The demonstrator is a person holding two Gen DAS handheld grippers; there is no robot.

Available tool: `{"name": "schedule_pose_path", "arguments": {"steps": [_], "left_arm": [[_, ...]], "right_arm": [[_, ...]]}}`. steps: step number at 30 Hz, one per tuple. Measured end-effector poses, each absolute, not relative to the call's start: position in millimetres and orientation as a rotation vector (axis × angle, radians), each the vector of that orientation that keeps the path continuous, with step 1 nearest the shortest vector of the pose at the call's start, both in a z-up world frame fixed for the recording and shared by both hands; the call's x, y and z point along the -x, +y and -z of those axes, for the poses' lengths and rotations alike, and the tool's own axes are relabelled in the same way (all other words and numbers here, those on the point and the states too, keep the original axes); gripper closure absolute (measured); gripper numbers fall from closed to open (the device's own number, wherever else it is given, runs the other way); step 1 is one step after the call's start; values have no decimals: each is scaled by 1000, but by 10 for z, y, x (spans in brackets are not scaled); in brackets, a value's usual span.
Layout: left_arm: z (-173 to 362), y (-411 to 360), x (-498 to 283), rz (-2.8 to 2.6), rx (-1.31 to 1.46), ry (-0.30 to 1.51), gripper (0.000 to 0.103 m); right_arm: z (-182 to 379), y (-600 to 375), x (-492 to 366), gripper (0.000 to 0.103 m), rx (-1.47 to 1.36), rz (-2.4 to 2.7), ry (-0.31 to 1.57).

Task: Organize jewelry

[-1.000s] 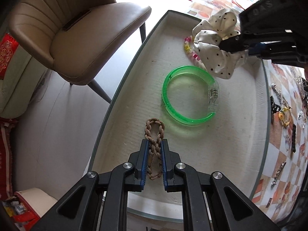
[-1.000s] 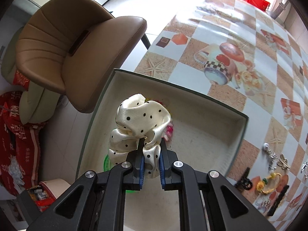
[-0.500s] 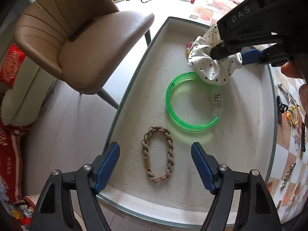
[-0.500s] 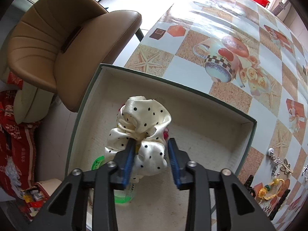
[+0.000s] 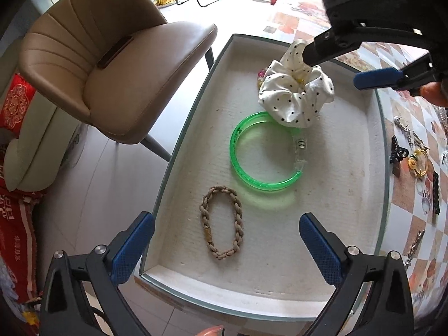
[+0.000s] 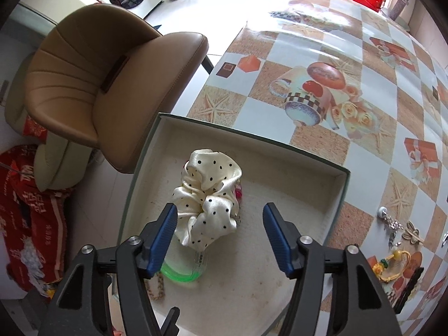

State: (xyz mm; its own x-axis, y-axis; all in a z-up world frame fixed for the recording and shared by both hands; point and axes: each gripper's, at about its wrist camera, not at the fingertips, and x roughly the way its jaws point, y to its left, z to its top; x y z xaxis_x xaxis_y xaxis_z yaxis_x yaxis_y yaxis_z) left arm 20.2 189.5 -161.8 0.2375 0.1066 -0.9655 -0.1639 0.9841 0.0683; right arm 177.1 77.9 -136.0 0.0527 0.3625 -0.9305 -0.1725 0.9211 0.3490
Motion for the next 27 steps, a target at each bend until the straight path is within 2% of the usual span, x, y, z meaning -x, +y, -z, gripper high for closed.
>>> {"name": "schedule_pose_path", "arguments": {"steps": [6,10,27], "left_arm": [[1505,1885,-227,-169,45,1317,0],[1406,1830,-244,-155,33,1312,0],[1136,1266,-472,-35,-67,1307,0]], "right_arm": [[1222,564,-1640,26,-204,-412,1453],[1137,409,-1531,17,-226,-393,1447],[915,-777,-1112,15,-365,-214,1402]]}}
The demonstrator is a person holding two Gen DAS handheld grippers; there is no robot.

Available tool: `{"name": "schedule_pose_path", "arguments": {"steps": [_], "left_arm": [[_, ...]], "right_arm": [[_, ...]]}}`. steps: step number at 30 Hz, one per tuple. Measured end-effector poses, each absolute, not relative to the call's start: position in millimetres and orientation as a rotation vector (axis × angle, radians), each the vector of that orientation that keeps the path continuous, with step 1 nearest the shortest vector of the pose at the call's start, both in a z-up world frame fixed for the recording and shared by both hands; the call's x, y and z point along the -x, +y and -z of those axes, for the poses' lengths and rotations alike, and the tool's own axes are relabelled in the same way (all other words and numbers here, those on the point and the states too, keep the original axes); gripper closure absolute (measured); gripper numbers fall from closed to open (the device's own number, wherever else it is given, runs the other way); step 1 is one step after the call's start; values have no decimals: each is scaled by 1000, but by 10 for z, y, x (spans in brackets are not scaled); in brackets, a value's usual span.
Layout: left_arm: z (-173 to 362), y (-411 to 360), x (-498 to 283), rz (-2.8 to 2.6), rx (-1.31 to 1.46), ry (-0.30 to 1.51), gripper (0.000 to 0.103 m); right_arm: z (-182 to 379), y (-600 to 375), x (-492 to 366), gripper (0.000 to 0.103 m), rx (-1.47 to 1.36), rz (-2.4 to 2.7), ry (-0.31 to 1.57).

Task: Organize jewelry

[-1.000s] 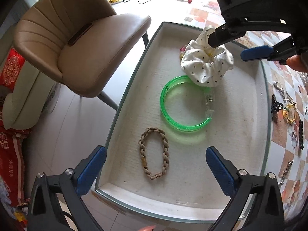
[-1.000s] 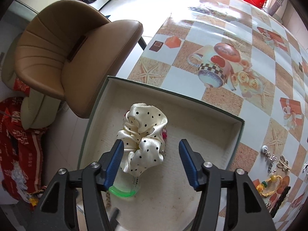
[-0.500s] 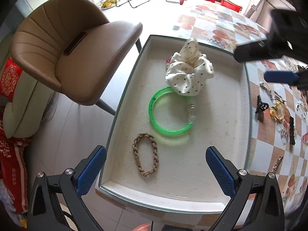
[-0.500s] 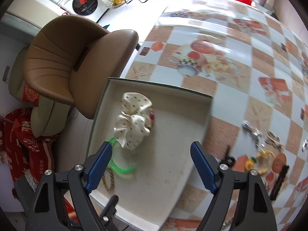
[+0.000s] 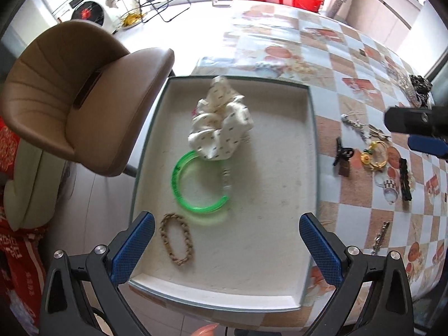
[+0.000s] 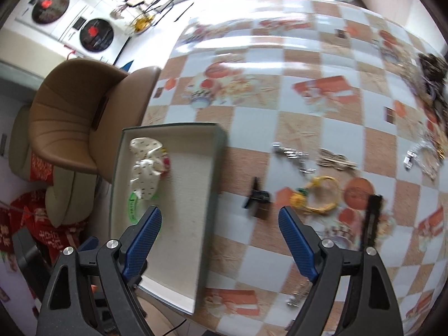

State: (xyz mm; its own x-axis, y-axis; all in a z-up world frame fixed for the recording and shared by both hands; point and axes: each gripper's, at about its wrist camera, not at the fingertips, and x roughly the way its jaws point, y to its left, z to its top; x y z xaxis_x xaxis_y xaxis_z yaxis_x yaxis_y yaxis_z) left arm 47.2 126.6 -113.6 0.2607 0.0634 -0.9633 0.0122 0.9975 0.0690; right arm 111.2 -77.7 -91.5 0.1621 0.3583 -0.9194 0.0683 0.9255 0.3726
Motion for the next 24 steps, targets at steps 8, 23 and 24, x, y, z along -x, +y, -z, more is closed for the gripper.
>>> {"name": "schedule_pose_path", "arguments": {"steps": [8,23,24], "left_arm": [[1124,911,-584,19,-126,1309,0],[1208,110,-711,205,-148,1323,0],[1219,59,-719,215,-150,1322,0]], "right_arm": [[934,-1420,-836,15,-424,-83,1366],[1436,-2213,-391,15,-465,111,1534],[1468,-2237,-390,15,-459,119,1539]]}}
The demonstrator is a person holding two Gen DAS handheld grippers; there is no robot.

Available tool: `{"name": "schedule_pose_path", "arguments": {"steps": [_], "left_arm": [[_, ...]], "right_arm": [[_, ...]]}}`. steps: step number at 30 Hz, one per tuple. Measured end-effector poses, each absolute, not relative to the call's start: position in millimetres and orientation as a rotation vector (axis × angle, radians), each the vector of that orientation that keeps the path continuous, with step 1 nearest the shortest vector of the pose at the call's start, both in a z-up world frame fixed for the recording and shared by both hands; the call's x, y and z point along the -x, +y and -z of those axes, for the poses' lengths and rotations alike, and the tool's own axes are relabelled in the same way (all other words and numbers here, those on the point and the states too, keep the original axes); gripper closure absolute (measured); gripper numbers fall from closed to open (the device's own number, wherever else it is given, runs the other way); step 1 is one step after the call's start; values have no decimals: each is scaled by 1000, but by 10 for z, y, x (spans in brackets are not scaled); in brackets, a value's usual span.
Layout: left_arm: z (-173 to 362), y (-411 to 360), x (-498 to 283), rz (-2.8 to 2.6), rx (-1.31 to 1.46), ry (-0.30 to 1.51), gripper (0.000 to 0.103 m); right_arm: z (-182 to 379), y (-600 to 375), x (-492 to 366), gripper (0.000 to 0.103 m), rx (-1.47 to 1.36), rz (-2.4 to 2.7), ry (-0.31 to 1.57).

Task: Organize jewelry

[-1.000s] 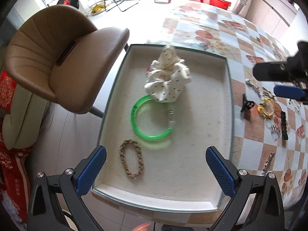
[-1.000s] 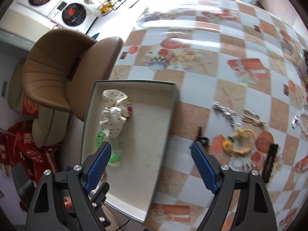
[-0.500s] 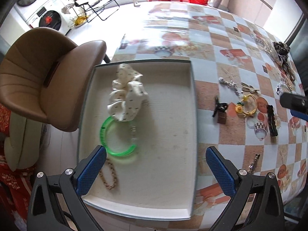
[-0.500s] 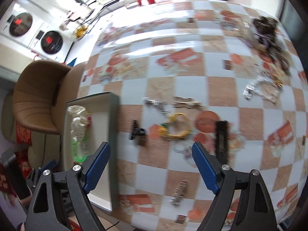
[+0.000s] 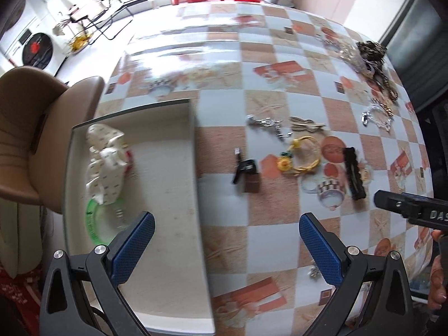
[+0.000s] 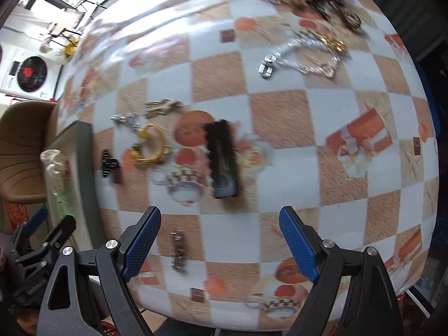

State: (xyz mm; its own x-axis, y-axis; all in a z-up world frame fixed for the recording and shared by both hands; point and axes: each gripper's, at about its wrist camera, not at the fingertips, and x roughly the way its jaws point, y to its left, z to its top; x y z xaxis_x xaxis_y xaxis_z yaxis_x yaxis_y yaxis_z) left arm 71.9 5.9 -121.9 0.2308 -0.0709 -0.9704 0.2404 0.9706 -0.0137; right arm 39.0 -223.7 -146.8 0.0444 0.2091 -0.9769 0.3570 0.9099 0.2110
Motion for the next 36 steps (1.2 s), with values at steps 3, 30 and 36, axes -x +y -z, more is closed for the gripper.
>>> {"name": "schedule_pose_path", "arguments": {"steps": [3,30,36], "left_arm": [[1258,-56,-747,240,-149,1322,0],[2094,-423,-1256,215,-240,1400,5],[2111,-387,-1276,237,-184,1407,10]], "right_arm": [[1535,-2280,-408,15,-435,123,1548],[2048,-2025,-586,15,-223,125,1542],[2138,-1703,-721,17,-172,150,1525]]}}
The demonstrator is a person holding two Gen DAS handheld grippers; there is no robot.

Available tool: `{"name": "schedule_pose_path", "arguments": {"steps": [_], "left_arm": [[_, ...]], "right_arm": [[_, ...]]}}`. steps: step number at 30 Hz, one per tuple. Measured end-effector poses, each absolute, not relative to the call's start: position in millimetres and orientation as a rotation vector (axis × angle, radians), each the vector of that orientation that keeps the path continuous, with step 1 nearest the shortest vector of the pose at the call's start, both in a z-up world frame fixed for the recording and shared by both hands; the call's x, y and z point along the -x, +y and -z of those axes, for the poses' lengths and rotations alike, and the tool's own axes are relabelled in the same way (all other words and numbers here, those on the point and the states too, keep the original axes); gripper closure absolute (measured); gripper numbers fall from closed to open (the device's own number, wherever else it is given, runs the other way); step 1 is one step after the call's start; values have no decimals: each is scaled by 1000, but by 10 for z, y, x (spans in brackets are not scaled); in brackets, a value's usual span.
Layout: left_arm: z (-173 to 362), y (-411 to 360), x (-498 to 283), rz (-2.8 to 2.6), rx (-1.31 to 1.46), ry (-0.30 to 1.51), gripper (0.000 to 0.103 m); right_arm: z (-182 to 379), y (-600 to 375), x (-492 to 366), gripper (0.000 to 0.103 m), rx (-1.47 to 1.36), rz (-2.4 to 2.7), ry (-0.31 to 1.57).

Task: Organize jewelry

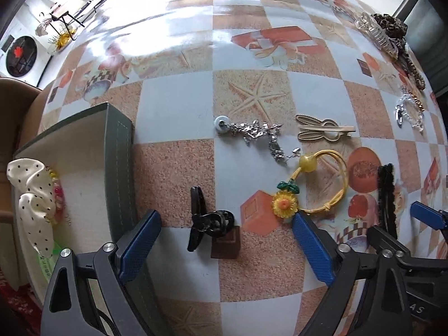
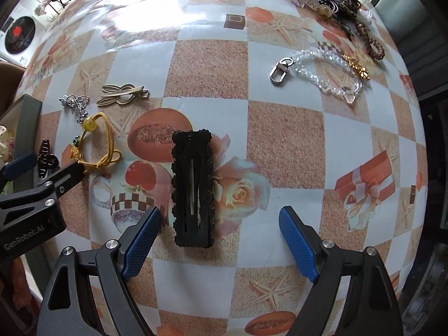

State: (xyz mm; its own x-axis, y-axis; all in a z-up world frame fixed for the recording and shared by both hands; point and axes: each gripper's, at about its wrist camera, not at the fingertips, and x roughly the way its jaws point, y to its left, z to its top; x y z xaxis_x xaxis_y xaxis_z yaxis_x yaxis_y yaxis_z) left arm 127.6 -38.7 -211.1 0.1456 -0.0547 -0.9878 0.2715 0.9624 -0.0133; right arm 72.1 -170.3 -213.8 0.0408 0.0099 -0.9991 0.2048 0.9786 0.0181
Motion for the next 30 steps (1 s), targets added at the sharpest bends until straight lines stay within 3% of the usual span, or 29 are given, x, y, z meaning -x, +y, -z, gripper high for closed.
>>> {"name": "schedule_pose_path", "arguments": {"steps": [5,7,9,10,11,30], "left_arm": [[2058,-445,-1208,276,-198,1392,33],[2037,-466,-1188,285,-201,1388,41],[2018,-469,-1179,292,-199,1382,53],[2009,-469,-1177,294,-198,1379,68],[1998,-468,-1173,300,-196,1378,75],[1470,-232,-897,358,-92,1320,76]], "right_arm": [[2067,-1614,-722,29,-153,122,1511],[2034,-1580,-712,43,-157,122,1502],[1980,-1608,-707,54,-163,128,1501],[1960,-1607,-713,62,-165,128,1501],[1956,-1615,-718,67,-164,127,1500],[1599,-2032,-460,71,-270,90,1466]]}}
